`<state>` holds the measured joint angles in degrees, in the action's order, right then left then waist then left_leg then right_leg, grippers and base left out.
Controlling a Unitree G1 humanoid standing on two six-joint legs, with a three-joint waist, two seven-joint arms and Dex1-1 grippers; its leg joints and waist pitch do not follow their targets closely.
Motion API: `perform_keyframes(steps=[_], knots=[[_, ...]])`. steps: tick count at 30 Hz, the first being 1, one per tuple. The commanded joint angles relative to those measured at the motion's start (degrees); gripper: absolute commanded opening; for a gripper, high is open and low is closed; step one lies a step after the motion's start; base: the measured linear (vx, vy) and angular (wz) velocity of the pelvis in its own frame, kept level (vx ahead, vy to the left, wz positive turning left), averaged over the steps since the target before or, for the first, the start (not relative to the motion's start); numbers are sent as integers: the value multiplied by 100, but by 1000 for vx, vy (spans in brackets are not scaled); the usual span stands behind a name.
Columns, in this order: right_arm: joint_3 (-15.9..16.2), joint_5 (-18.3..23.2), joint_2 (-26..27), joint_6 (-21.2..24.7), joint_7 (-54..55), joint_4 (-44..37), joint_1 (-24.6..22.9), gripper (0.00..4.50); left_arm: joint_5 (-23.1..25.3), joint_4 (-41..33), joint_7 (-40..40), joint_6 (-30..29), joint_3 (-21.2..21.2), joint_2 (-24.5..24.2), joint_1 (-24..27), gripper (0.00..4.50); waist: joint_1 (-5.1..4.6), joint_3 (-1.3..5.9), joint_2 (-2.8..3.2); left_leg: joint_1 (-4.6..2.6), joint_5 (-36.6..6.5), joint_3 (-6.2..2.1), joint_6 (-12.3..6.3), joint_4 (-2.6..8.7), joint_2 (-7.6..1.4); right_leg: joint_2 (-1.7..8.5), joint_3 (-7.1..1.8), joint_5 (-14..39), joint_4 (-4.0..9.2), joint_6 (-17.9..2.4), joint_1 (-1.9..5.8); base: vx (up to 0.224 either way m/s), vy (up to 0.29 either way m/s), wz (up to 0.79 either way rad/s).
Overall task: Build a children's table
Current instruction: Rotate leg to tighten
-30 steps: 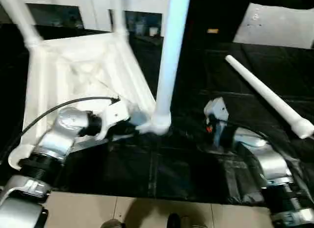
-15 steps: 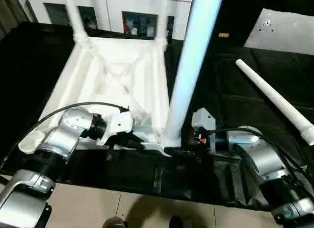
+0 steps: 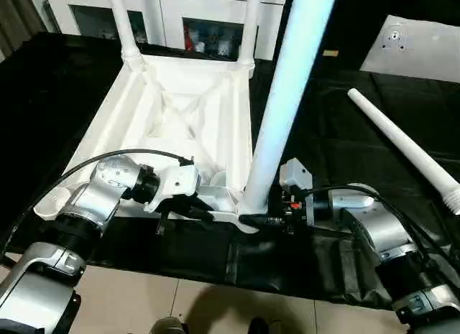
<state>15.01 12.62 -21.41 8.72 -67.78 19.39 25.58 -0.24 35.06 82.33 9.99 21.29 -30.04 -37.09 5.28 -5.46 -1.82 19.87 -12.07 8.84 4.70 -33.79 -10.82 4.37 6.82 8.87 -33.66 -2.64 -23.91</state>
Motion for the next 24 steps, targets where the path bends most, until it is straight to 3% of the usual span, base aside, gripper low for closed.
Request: perform_keyframes(steps=[1, 6, 10, 11, 12, 13, 14, 15, 16, 17, 19, 20, 21, 23, 24], knots=[[-30, 55, -28, 76, -157, -3, 57, 286, 294, 102, 292, 140, 375, 34, -19, 0, -22, 464, 67, 10, -352, 10, -366, 376, -275, 465, -410, 985, 278, -1221, 432, 0, 0, 0], [-2, 80, -30, 126, -195, -27, 14, 276, 305, 163, 292, 168, 368, 36, -24, 0, -21, 450, 72, 10, -497, 12, -313, 378, -271, 468, -409, 1191, 310, -1177, 429, 0, 0, 0], [21, 165, 66, 441, -10, -217, -267, 275, 182, 85, -299, -355, 98, 228, 74, 0, -7, 437, 127, 3, -535, 7, -283, 380, -273, 456, -409, 1203, 314, -1173, 422, 0, 0, 0], [17, 180, 101, 497, 69, -262, -321, 275, 155, 42, -467, -514, 29, 283, 94, 0, 2, 431, 101, -3, -527, 8, -290, 379, -283, 463, -414, 1159, 317, -1190, 416, 0, 0, 0], [-7, 152, 190, 581, 295, -275, -380, 275, 127, -38, -735, -689, -64, 374, 140, 0, -8, 401, 91, 4, -638, 12, -270, 402, -285, 469, -411, 1365, 338, -1173, 421, 0, 0, 0], [-32, 84, 307, 610, 572, -263, -442, 275, 71, -149, -1016, -922, -172, 493, 202, 0, 3, 371, 97, -26, -871, 10, -224, 413, -257, 469, -394, 1935, 421, -1007, 407, 0, 0, 0], [-53, 7, 430, 590, 836, -234, -492, 275, 26, -276, -1272, -1087, -261, 610, 270, 0, -6, 354, 104, -42, -996, 3, -167, 425, -266, 480, -394, 2181, 438, -949, 404, 0, 0, 0], [-69, -32, 511, 613, 1006, -211, -508, 275, 10, -355, -1433, -1218, -306, 692, 305, 0, -26, 298, 111, -83, -1360, -9, -85, 438, -242, 482, -359, 2920, 548, -730, 368, 0, 0, 0], [-93, -93, 636, 649, 1269, -175, -531, 275, -14, -476, -1681, -1419, -375, 817, 359, 0, -39, 286, 83, -117, -1523, -18, -64, 436, -218, 486, -332, 3312, 608, -573, 360, 0, 0, 0], [-147, -186, 876, 713, 1737, -86, -545, 275, -39, -698, -2110, -1774, -477, 1055, 446, 0, -85, 273, 77, -140, -1659, -37, -22, 433, -195, 491, -288, 3764, 685, -351, 354, 0, 0, 0], [-228, -221, 1119, 848, 2169, 2, -539, 275, -40, -891, -2517, -2091, -567, 1289, 513, 0, -187, 251, 91, -141, -1794, -75, 33, 447, -200, 482, -196, 4022, 760, -149, 358, 0, 0, 0], [-283, -229, 1278, 887, 2412, 66, -514, 275, -20, -1008, -2742, -2269, -601, 1439, 550, 0, -268, 233, 102, -196, -2050, -97, 16, 420, -169, 465, -99, 4257, 877, 52, 341, 0, 0, 0], [-283, -229, 1278, 887, 2412, 66, -514, 275, -20, -1008, -2742, -2269, -601, 1439, 550, 0, -346, 245, 119, -230, -2163, -114, -43, 412, -174, 472, -41, 4175, 913, 101, 365, 0, 0, 0], [-607, -242, 1872, 1007, 3441, 388, -330, 274, 170, -1388, -3613, -2795, -701, 2012, 637, 0, -468, 249, 135, -181, -2274, -146, -130, 454, -227, 470, 14, 3833, 908, 58, 425, -20, 53, -4], [-738, -251, 2090, 1044, 3844, 520, -250, 274, 257, -1531, -3928, -2977, -730, 2208, 664, 0, -566, 230, 175, -212, -2538, -186, -91, 478, -257, 476, 137, 3759, 953, 75, 431, -19, 51, -3]])
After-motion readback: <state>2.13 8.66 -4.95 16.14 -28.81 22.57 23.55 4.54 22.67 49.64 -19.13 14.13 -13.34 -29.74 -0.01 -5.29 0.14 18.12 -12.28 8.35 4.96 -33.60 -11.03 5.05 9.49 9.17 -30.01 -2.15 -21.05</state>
